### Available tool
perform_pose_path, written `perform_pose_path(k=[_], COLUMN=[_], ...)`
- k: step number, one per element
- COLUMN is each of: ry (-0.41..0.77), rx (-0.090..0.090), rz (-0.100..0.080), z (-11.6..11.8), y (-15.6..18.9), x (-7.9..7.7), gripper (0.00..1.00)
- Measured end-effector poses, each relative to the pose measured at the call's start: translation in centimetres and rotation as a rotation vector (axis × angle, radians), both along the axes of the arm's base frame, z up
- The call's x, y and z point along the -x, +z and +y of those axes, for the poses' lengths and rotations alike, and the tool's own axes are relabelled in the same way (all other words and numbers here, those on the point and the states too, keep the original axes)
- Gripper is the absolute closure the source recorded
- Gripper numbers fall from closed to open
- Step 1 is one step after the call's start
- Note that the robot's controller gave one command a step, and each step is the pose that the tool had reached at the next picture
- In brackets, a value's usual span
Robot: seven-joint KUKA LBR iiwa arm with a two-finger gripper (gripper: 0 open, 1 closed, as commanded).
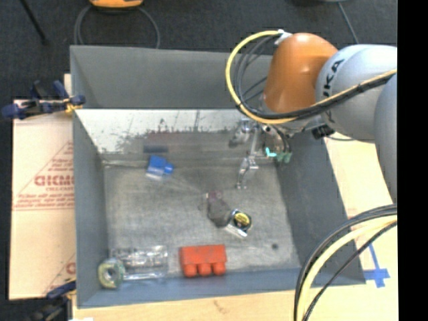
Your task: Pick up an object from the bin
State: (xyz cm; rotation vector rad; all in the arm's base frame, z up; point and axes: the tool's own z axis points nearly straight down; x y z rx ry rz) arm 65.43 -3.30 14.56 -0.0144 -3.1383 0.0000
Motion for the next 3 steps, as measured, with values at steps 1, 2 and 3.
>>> perform_pose_path(k=[1,2,3], ry=[-0.172,0.202,0.201], rx=[-0.001,0.0,0.0], rz=[-0.001,-0.002,-0.005], z=[2.4,0.0,0.1], y=[-0.2,-6.6,-6.4], x=[10.6,9.1,9.0], gripper=[0.0,0.0,1.0])
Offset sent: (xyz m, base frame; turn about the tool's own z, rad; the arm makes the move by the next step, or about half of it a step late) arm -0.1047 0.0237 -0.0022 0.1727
